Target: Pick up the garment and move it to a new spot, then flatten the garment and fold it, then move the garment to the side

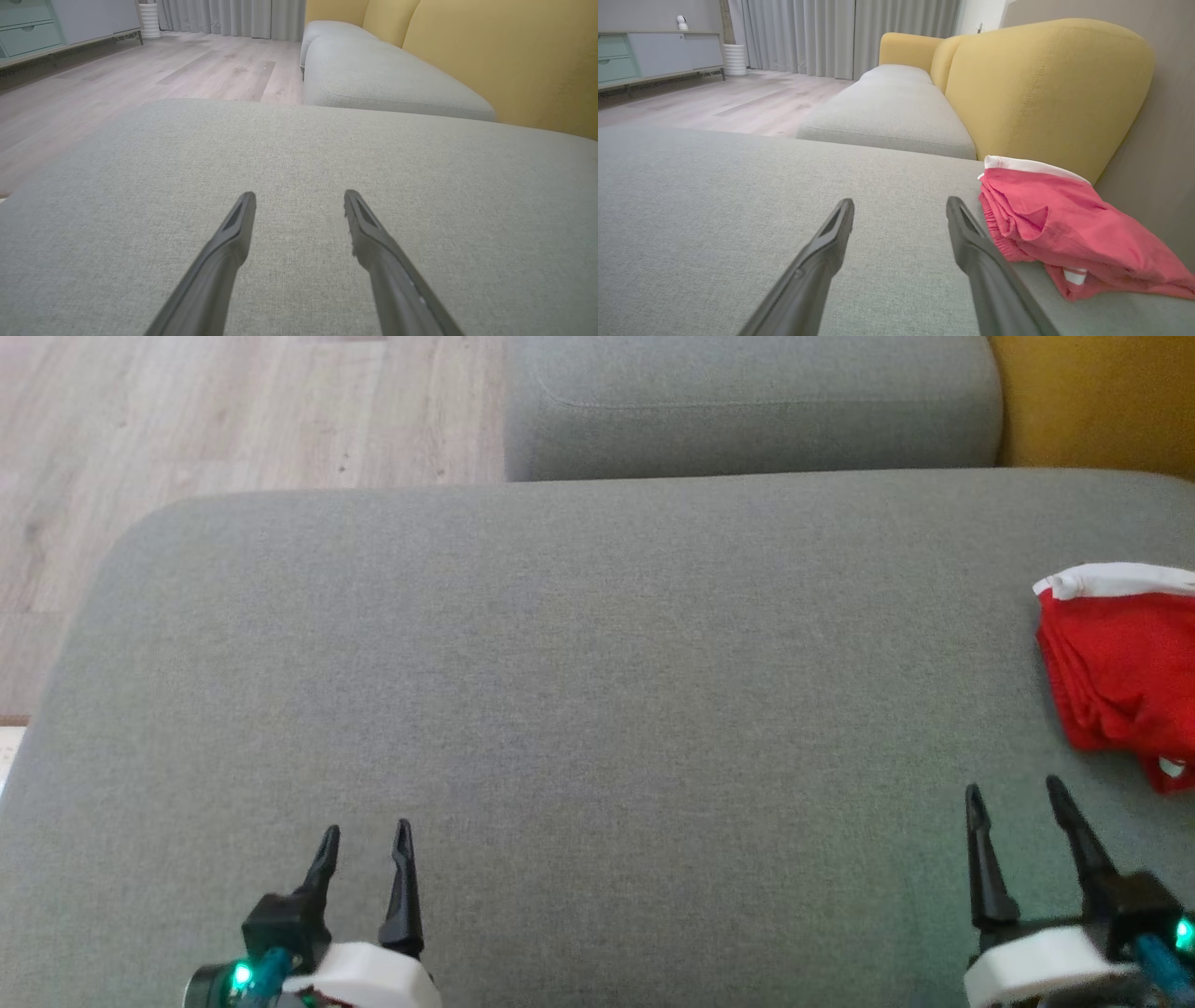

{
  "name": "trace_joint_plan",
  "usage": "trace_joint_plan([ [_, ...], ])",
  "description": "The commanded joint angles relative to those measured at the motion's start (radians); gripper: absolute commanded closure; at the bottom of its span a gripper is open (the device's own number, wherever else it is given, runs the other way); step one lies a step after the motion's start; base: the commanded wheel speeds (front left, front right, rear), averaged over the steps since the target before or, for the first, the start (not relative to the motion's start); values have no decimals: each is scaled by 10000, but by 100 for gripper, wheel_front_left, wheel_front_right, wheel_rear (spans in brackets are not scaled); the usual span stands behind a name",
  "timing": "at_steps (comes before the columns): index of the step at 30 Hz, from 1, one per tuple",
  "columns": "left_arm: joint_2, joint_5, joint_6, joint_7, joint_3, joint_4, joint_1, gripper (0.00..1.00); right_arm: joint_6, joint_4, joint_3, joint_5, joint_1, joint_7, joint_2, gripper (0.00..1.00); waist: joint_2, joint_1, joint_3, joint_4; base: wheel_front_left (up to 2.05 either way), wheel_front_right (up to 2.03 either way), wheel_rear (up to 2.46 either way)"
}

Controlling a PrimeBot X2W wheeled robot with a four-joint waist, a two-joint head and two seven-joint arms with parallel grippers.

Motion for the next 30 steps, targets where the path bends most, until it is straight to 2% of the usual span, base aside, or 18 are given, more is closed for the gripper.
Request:
trace_joint_plan([
  [1, -15, 85, -64, -122, 313, -206, -326, 0, 67, -191, 140, -61, -287, -363, -90, 0, 0, 1, -73, 81, 0, 0, 0],
  [8, -15, 127, -309, -122, 378, -26, -278, 0, 67, 594, -6, 754, 28, -1046, -15, 0, 0, 1, -152, 87, 0, 0, 0],
  [21, -16, 63, -452, -122, 399, -235, -131, 0, 67, 365, 217, 1113, 20, -1064, -12, 0, 0, 1, -222, 70, 0, 0, 0],
  [22, 0, 80, -418, 0, 127, 90, 67, 100, 0, 704, -10, 1072, 201, -957, 82, 100, 0, 1, -223, 69, 0, 0, 0],
  [26, -10, 67, -416, 22, 123, 659, 231, 100, -2, 1385, 7, 1095, 208, -934, 86, 100, 0, 1, -223, 67, 0, 0, 0],
  [30, 3, -251, -456, 74, 167, 677, 235, 100, 0, 1484, -23, 1419, 120, -830, 86, 100, 0, 1, -217, 50, 0, 0, 0],
])
